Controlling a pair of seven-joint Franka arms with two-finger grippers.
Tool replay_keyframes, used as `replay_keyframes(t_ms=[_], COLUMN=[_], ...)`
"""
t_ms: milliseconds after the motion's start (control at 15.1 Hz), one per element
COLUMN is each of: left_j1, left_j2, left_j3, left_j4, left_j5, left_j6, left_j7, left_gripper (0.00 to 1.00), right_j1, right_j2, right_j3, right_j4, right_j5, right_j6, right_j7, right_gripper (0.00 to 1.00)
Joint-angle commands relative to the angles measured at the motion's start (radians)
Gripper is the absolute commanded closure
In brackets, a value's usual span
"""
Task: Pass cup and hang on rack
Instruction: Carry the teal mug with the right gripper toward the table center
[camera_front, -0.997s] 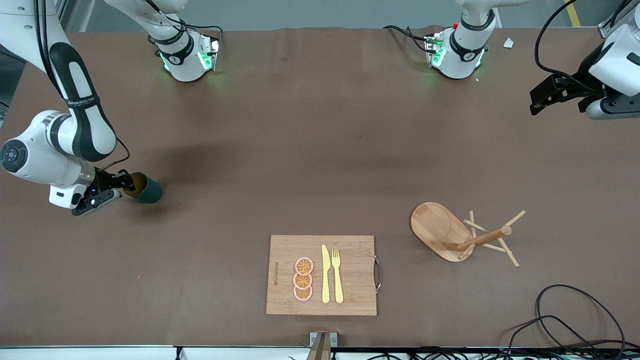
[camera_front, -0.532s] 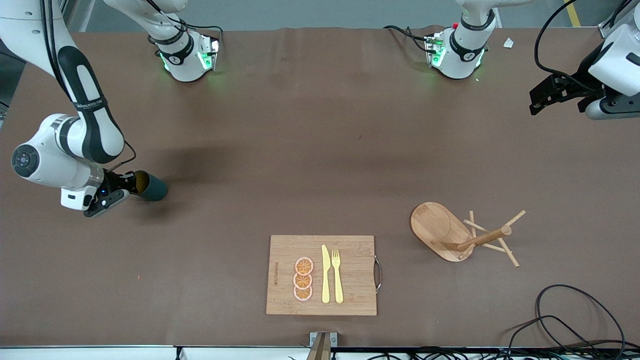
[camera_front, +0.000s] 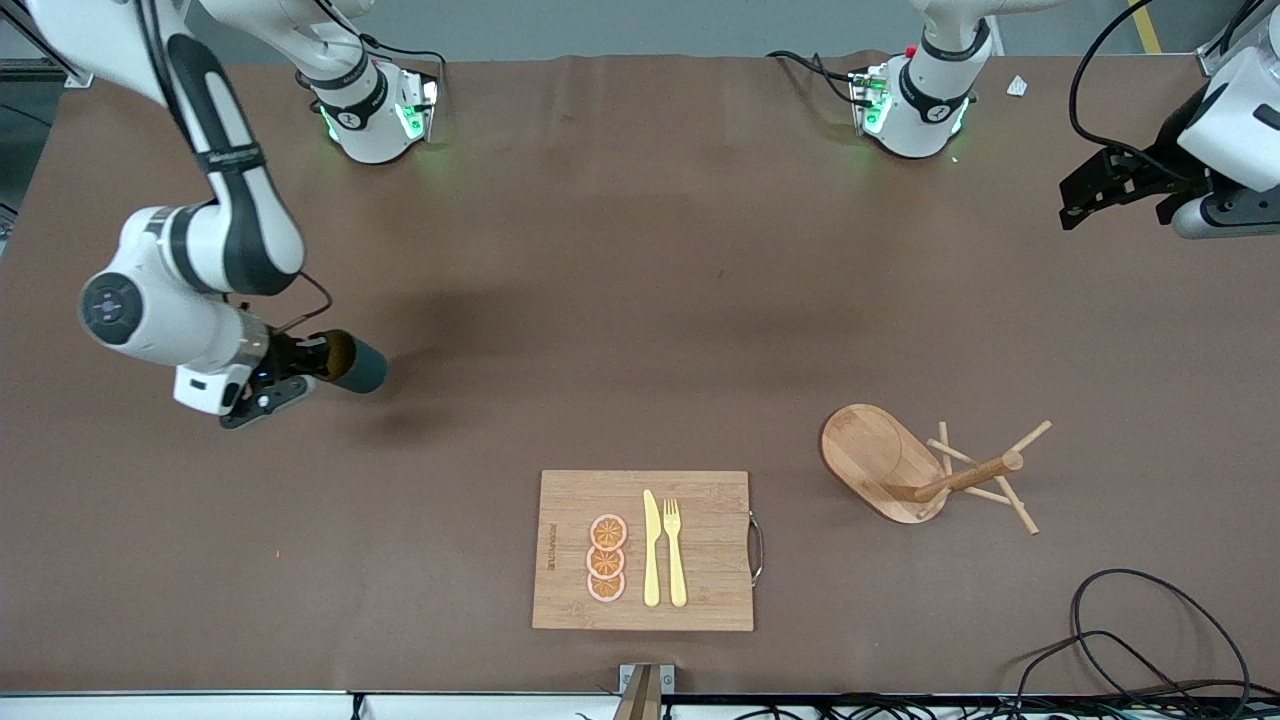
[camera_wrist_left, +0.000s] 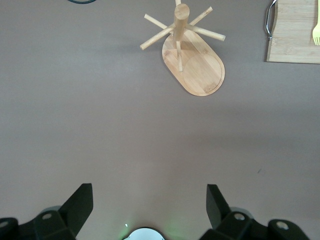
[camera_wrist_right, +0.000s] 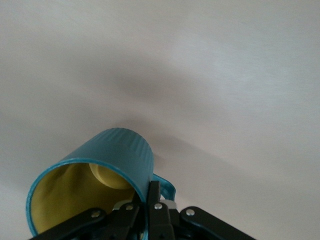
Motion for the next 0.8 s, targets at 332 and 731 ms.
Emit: replay_keyframes(t_ms=[332,731], left_j1=[0.003,0.005], left_j2=[0.005,0.007], left_j3=[-0.003,-0.002], left_j4=[0.019,0.019], left_j5=[-0.012,-0.012], left_j6=[-0.003,-0.002], left_j7=[-0.007,-0.007], left_gripper=[0.0,0.0], right_j1=[0.402,0.577], right_j2=[0.061,0.34], right_j3=[-0.009,-0.009], right_j4=[0.13,0.447], right_j5=[0.006,0.007], right_j6=[0.002,0.001], right_j7=[0.697,1.056], right_gripper=[1.0,1.0])
